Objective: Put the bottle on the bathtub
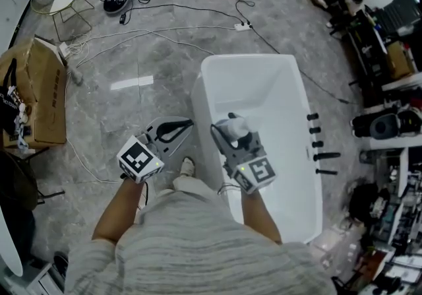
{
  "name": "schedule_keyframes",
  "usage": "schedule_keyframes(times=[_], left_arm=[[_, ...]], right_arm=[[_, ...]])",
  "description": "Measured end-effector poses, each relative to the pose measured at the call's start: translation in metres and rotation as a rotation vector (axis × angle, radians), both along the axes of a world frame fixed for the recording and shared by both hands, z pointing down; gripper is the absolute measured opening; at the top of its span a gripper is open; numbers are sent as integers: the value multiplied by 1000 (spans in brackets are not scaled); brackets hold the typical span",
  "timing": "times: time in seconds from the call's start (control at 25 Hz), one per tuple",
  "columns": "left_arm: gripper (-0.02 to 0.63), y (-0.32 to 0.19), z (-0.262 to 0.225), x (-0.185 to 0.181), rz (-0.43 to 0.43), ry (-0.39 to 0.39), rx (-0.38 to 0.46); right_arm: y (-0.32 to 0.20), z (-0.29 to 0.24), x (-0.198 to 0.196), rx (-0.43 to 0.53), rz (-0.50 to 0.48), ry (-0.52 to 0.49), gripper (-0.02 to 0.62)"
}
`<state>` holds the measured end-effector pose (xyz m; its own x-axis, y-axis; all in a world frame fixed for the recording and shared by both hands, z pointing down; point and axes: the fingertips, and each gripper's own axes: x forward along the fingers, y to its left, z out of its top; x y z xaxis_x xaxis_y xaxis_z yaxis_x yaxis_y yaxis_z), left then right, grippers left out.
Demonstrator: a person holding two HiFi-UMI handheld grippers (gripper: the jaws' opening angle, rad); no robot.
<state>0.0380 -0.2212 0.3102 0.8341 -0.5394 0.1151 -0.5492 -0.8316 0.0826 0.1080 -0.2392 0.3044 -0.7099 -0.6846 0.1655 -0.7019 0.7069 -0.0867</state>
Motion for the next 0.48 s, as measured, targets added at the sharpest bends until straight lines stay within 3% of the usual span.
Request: schedule_keyframes(times=[0.48], left_arm=[[3,-80,55,12,20,-56,-81]], right_arm=[[-101,74,31,-113,33,-60,236]])
